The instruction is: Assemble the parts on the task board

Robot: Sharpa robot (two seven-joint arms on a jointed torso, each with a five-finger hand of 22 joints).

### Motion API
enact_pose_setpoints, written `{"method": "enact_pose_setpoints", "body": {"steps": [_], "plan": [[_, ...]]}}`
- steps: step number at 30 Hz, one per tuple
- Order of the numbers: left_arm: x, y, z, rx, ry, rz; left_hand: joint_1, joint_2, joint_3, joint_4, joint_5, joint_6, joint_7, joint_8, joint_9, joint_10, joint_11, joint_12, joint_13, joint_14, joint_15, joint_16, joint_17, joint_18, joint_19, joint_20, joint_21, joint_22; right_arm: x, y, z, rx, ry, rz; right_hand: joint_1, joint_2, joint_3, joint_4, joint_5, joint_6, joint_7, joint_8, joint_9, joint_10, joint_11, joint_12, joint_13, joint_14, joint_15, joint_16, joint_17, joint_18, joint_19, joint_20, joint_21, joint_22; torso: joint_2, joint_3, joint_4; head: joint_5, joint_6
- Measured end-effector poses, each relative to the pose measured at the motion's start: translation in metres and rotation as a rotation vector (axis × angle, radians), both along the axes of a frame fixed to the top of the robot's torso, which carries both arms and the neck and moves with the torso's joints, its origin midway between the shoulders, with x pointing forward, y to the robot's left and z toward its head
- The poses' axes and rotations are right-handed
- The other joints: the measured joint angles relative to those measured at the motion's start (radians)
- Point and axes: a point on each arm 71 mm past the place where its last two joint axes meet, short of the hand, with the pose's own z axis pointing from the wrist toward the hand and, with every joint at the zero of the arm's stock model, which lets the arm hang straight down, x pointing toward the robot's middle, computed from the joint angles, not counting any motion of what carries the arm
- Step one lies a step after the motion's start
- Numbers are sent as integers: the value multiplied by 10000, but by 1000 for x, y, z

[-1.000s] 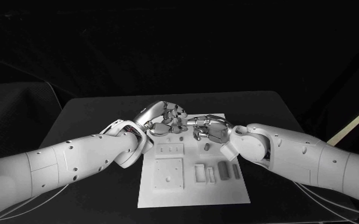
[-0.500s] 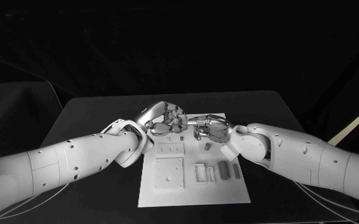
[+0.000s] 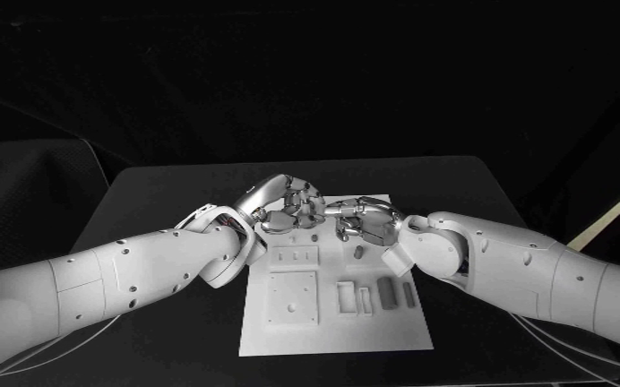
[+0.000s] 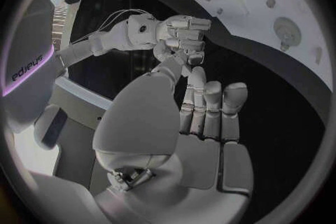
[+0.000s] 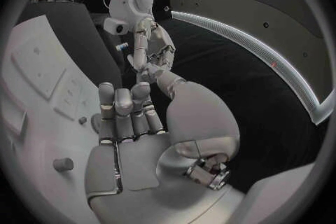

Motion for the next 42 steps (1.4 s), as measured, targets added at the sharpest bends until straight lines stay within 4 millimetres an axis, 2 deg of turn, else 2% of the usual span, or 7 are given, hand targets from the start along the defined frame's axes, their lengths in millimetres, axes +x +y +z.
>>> {"method": "enact_pose_setpoints", "body": {"steps": [6, 11, 18, 29, 38, 42], "plan": [[0, 0, 0, -7, 22, 3, 25, -25, 43, 40, 0, -1, 0, -1, -4, -10, -9, -128, -82, 0, 0, 0, -1, 0, 0, 2, 0, 3, 0, 0, 0, -25, -20, 10, 0, 0, 0, 0, 0, 0, 0, 0, 0, 0, 0, 0, 1, 0, 1, 0, -2, 0, 0, 0, 0, 0, 0, 0, 1, 0, 0], [0, 0, 0, -29, 48, 12, -37, -269, 80, 54, 2, -132, 47, -85, -36, -9, -10, -293, -193, 0, 0, 70, -1, 1, 0, 2, 0, 14, 0, 0, 0, -37, -32, 20, 1, -1, -1, 1, -1, 0, 0, 0, 0, 0, 0, 0, 1, 0, 1, 0, -2, 1, 0, 0, 0, 0, -1, 0, 1, 0, 0], [0, -1, 0, -47, 73, 1, -46, -359, 49, 5, 2, -193, 50, -85, -47, -9, -11, -311, -209, 0, 0, 70, -2, 40, -33, 36, 0, 21, 0, 0, 0, -56, -38, 30, 1, -1, -3, 2, -4, 0, 0, 0, 0, 0, 0, 0, 2, 0, 3, 0, -1, 0, 0, 0, 0, 0, -1, 0, 1, 0, 0], [0, -1, 0, -33, 136, -46, -41, -355, 77, -23, 2, -197, 53, -85, -47, -9, -11, -427, -287, 0, 1, 69, -4, 57, -33, 38, 0, 20, 0, 1, -1, -94, -54, 45, 2, -2, -7, 0, -13, 0, 0, 0, 0, 0, 0, 0, -9, 2, 8, 0, -1, 0, 0, 0, 0, -8, -1, 0, 1, -2, -2], [0, -1, -1, -12, 188, -75, 69, -175, 263, 18, 0, -31, 5, -37, -12, 114, 1, -544, -387, -37, 37, 110, -4, 62, -32, 39, 0, 42, 1, 0, -1, -121, -61, 45, -5, 5, -10, -3, 0, 0, 0, 0, 0, 0, 0, -24, -8, 11, 18, 0, 0, 1, 0, 0, 0, -7, -1, 0, 2, -3, -6], [0, -1, -1, -9, 190, -74, 80, -112, 419, 71, -26, 167, -16, 62, 11, 308, -53, -605, -436, -37, 38, 171, -13, 62, -31, 41, 0, 56, 1, 1, -1, -151, -65, 50, -32, 32, -21, -13, 0, 0, 0, 1, 0, 0, 0, -39, -7, 11, 19, 0, 0, 1, 0, 0, 0, -7, -1, 0, 1, -3, -7]]}}
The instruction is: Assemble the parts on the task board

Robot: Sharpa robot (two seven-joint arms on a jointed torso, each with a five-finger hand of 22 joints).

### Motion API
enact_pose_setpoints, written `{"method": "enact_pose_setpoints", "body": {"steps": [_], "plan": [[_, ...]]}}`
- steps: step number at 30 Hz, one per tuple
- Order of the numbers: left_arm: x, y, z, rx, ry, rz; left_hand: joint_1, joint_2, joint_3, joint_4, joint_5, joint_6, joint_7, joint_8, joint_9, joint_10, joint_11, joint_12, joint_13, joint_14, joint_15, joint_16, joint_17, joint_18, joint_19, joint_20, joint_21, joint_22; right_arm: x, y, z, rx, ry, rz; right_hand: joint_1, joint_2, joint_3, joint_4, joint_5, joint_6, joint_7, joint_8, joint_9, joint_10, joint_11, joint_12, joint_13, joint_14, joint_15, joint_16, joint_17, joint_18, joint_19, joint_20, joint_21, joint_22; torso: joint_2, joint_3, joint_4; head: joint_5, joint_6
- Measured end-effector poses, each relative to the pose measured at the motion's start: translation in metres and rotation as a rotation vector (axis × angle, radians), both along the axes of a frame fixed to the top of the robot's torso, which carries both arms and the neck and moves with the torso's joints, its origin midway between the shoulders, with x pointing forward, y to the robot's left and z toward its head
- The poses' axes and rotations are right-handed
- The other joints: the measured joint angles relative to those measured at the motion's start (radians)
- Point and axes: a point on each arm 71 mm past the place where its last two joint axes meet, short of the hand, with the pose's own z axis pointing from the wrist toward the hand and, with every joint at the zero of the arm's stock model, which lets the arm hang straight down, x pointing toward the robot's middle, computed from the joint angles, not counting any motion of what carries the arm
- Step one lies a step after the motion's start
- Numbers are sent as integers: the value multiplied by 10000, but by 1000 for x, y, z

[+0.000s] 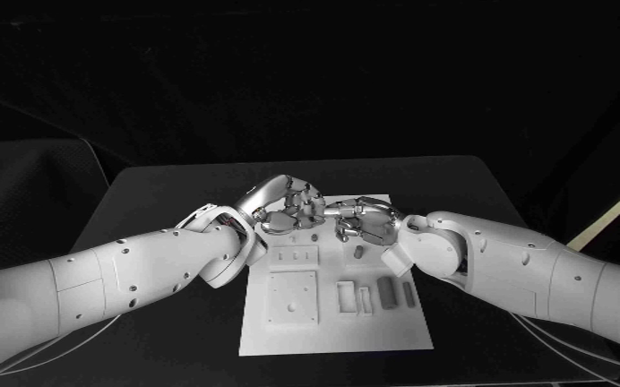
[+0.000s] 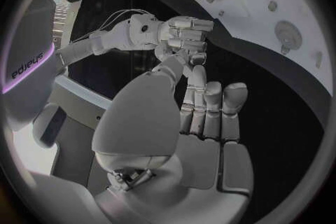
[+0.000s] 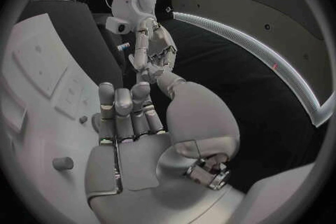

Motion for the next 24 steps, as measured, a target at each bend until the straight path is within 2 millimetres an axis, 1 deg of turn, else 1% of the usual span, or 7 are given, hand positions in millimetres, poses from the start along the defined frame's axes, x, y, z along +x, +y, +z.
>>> {"method": "enact_pose_setpoints", "body": {"steps": [7, 17, 18, 19, 20, 21, 24], "plan": [[0, 0, 0, 0, 3, 4, 16, 39, 188, 40, 36, 166, -61, 113, 9, 257, -26, -54, -59, 1, 1, 26, 0, -3, 15, 18, 0, 18, 0, 0, 0, -53, 10, 13, -11, 11, -2, -1, 0, 0, 0, 0, 0, 0, 0, 0, 0, 0, 0, 0, 0, -1, 0, 0, 0, 0, 0, 0, 0, -9, 0], [0, 0, -1, 16, 78, 80, 55, 105, 255, 55, 25, 207, -102, 113, 2, 331, -30, -93, -86, 1, 1, 54, 0, -2, 1, 34, 0, 17, 2, 0, -1, -157, 41, -59, -39, 38, 36, -29, -4, 4, 4, -1, -1, -23, 23, -102, -49, 0, 1, -78, -26, 0, 0, 0, 0, -26, 0, 3, -1, -28, 10], [0, 0, -1, 19, 94, 95, 56, 107, 255, 55, 25, 207, -102, 113, 1, 331, -30, -93, -86, 1, 1, 54, 0, -2, 1, 34, 0, 17, 2, 0, -1, -181, 55, -76, -66, 64, 60, -53, -11, 5, 4, -49, -9, -87, 87, -107, -62, -5, -5, -78, -26, 0, 0, 0, 0, -45, 0, 3, -2, -29, 10], [0, 0, -1, 20, 106, 110, 65, 118, 255, 55, 24, 207, -102, 113, -3, 330, -29, -93, -86, 1, 1, 54, 0, -3, 1, 34, 0, 17, 2, 0, -1, -200, 67, -84, -127, 95, 59, -61, -11, -49, 58, -258, -72, -178, 126, -154, -66, -57, -21, -78, -24, 0, 0, 0, 0, -62, 1, 2, -2, -29, 10], [0, 1, -1, 22, 119, 130, 64, 118, 255, 55, 24, 207, -102, 113, -4, 330, -30, -93, -85, 1, 1, 54, 0, -3, 1, 34, 0, 17, 2, 1, -1, -218, 78, -90, -274, 81, 62, -112, -11, -192, 198, -419, -124, -292, 144, -154, -66, -140, -12, -78, -17, 0, -22, 22, 0, -74, 0, 2, -2, -29, 10], [1, 1, -1, 23, 130, 148, 59, 124, 255, 55, 24, 207, -101, 113, -5, 330, -30, -93, -85, 1, 1, 54, 0, -3, 1, 35, 0, 17, 2, 1, -2, -236, 90, -98, -372, 74, 56, -144, -10, -306, 293, -512, -159, -334, 151, -154, -66, -165, -18, -78, -10, 0, -38, 38, 0, -78, 1, 2, -2, -29, 10], [1, 1, -1, 19, 152, 177, 59, 124, 255, 55, 23, 206, -100, 113, -5, 401, -32, -93, -91, 1, 1, 54, 0, -2, 1, 35, 0, 27, 2, -1, -2, -325, 130, -168, -652, 9, 21, -133, 0, -661, 327, -692, -284, -442, 168, -155, -66, -234, 12, -78, 15, 0, -65, 52, 0, -85, 0, 2, -2, -30, 10]]}}
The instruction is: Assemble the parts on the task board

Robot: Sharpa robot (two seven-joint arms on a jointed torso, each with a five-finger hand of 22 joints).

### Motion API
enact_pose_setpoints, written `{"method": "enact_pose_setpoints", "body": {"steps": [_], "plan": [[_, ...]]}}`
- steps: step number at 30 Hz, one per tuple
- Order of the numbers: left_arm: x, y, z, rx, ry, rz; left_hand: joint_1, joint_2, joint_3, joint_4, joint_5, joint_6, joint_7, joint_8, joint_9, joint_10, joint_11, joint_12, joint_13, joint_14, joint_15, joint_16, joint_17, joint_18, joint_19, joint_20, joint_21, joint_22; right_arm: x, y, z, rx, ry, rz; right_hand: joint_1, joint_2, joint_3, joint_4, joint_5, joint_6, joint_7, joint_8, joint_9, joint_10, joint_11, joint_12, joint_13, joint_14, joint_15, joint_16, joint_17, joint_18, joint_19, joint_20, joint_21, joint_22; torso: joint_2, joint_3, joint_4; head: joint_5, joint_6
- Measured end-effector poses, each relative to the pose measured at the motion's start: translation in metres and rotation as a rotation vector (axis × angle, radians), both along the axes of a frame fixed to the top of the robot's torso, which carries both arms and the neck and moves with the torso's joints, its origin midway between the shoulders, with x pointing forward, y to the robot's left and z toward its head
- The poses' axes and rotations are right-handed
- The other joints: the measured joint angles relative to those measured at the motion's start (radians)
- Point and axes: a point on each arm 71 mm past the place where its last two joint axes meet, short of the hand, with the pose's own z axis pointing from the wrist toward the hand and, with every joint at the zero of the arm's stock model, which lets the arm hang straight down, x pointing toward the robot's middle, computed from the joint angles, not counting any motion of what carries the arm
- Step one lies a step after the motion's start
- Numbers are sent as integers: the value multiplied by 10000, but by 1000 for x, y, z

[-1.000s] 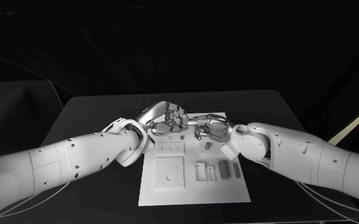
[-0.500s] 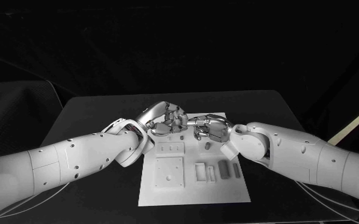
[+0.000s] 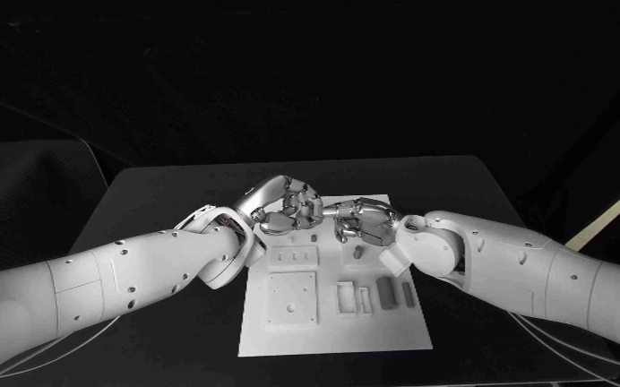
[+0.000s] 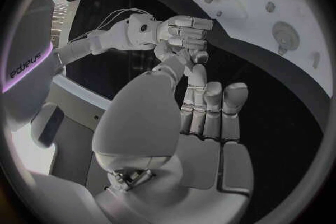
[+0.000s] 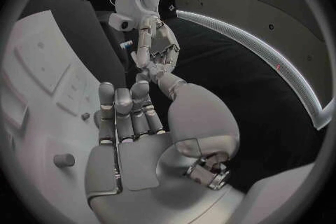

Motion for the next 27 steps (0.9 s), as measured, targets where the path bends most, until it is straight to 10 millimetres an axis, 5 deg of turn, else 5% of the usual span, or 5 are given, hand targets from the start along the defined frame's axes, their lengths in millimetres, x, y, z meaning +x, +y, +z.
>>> {"method": "enact_pose_setpoints", "body": {"steps": [27], "plan": [[1, 0, 0, -34, 29, 35, 8, -18, 23, 31, 3, 7, -7, 0, 0, 18, -14, -46, -13, 0, 0, 38, 0, 2, -26, -22, 0, -3, 2, -9, -4, -639, -17, -353, -120, -162, -60, 9, 39, -253, 43, -47, -67, -78, 61, 0, 2, -35, 6, 0, 17, -1, -45, -14, 0, -5, 0, 0, 0, -10, -15]]}}
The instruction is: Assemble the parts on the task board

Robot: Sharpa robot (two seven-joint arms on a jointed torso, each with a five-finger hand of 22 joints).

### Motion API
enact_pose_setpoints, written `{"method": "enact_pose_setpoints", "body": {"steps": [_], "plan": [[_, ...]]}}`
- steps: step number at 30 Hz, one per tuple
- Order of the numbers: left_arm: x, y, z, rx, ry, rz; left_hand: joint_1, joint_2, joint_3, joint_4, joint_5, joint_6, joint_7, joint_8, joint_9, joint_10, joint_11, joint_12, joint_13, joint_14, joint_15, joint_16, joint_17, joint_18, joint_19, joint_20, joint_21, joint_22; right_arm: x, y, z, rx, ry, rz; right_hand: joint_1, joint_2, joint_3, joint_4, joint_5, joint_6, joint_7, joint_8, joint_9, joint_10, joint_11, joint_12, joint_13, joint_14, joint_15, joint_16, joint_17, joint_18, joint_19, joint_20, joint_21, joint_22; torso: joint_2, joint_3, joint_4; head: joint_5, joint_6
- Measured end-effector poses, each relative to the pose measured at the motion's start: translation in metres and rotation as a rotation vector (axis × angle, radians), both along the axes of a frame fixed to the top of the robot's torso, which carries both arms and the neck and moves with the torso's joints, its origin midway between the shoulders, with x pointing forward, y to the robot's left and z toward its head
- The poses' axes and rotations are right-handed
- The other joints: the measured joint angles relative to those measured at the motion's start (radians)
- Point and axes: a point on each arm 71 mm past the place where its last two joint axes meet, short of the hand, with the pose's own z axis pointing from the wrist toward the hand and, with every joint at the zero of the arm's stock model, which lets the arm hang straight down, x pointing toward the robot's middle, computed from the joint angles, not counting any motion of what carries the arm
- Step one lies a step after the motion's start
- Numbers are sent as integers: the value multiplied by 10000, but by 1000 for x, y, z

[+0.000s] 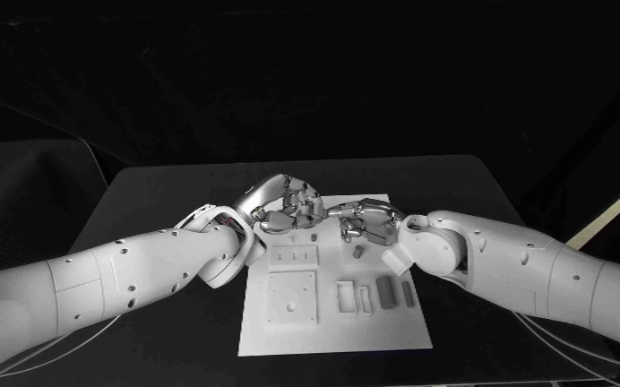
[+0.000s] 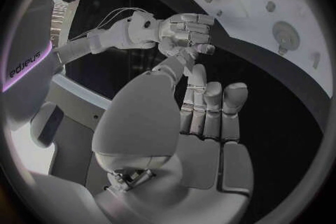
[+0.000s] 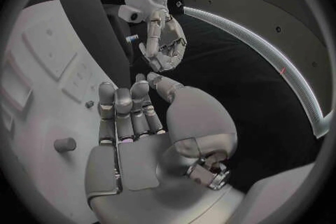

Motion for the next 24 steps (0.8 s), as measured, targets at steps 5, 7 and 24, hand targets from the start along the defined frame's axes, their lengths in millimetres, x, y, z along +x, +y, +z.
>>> {"method": "enact_pose_setpoints", "body": {"steps": [5, 7, 24], "plan": [[2, 2, -1, 46, 17, 91, -11, -13, -1, 0, -1, 1, -1, 0, 0, -1, 0, 0, -3, 0, 0, 0, 0, 0, 0, 1, 0, -1, 1, -3, 0, -150, -69, -107, -68, -68, 0, 0, 0, 0, -1, 0, 0, -34, -35, 0, 5, -30, 29, 0, 0, 1, 0, 0, 0, 1, 1, 0, 0, 6, -1], [2, 4, -1, 75, 42, 146, -13, -15, -2, 0, -2, 2, -2, 0, 0, -1, 0, 0, -9, 0, 0, 0, 0, 0, 0, 1, 0, -1, 1, -4, -1, -213, -107, -146, -152, -152, -65, 0, 0, 0, -1, 0, -12, -71, 2, 0, 17, -30, 30, 0, 11, 0, -26, 27, 0, 1, 1, 0, 0, 8, 0], [17, 14, -10, 2780, 1475, 1332, -39, -117, 2, -23, -25, 2, -1, 0, 2, 52, 53, -99, -66, 37, -38, -1, -25, 1, -14, 18, 0, -2, 20, -36, 14, -1198, -1191, -1164, -356, -356, -196, 81, -1, -72, -3, 1, -14, -90, 19, 0, 47, -105, 35, 0, 29, 0, -36, 36, 0, 1, -5, 10, -12, 67, -132]]}}
